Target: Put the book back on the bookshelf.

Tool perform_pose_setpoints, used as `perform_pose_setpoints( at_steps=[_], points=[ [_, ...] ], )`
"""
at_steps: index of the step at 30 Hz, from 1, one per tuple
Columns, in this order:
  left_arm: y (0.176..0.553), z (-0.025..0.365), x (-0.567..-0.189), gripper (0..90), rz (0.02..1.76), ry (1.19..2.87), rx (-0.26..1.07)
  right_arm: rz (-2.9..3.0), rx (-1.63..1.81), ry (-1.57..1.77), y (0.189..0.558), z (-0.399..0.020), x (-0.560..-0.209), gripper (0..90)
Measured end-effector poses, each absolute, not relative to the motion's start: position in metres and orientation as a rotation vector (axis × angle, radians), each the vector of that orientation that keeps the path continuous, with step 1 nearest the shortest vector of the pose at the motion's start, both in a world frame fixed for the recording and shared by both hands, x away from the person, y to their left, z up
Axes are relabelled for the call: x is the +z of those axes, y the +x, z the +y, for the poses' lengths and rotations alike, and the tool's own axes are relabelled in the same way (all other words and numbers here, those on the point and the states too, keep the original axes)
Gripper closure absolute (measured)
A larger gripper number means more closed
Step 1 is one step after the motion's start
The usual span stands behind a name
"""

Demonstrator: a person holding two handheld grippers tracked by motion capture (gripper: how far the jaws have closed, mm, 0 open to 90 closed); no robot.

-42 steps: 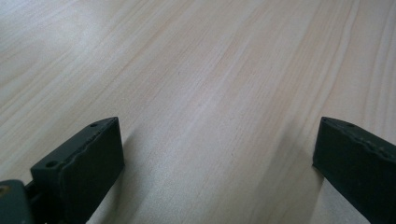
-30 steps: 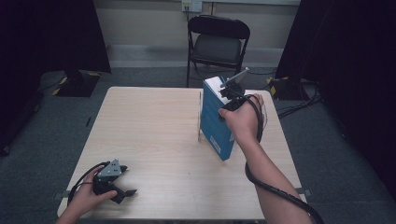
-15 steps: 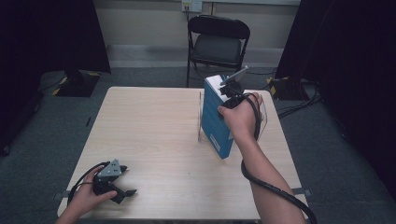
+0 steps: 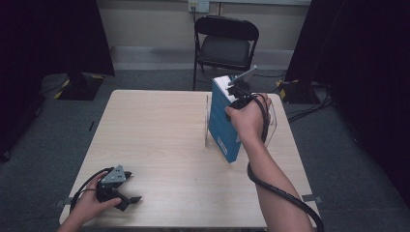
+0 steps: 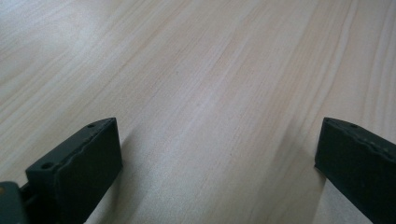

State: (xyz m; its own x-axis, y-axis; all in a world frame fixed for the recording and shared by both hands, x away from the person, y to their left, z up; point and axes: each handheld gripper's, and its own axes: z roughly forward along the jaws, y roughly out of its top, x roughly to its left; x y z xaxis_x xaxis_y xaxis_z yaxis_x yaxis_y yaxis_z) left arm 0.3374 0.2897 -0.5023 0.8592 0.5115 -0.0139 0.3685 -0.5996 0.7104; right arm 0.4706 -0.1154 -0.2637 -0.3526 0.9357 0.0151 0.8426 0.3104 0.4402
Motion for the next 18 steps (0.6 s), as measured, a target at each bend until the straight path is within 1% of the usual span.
perform_pose_setpoints(
  at_steps=[18],
  points=[
    [0.3374,0.2897,-0.5023,0.0,0.633,2.279,0.246,2.282,0.572,1.649,0.4803,-0.1052,-0.2684,61.9]
  ],
)
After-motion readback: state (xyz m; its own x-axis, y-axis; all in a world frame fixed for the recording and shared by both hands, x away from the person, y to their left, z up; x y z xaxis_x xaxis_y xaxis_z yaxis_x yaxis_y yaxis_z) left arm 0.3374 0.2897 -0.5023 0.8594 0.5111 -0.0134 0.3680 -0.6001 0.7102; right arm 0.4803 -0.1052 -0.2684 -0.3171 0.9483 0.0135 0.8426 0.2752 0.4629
